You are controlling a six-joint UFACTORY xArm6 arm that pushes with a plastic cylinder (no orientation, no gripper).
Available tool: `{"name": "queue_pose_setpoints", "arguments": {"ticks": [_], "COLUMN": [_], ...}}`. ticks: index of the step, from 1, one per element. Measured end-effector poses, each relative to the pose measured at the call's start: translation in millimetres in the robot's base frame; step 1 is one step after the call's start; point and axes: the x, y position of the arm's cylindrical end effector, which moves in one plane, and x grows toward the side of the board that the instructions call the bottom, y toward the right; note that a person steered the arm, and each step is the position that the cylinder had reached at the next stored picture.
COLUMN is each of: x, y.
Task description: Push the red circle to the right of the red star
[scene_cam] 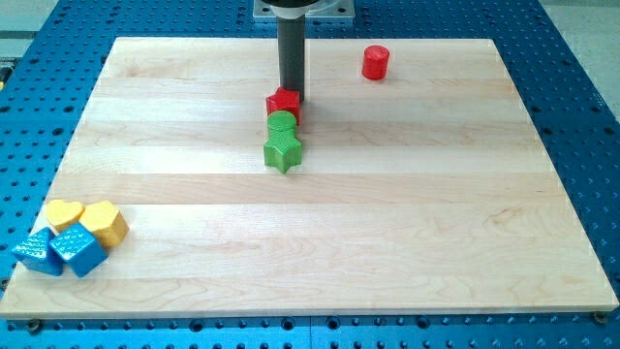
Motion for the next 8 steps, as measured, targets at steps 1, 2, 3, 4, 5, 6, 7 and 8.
{"name": "queue_pose_setpoints", "arguments": {"ticks": [1,2,3,4,5,6,7,8], "x": [-60.3,-114.3,-110.2,-68.2,-8.7,0.3,-54.1,-48.3], "y": [11.4,41.3,113.5,131.3,65.5,61.0,110.1,150.2]}}
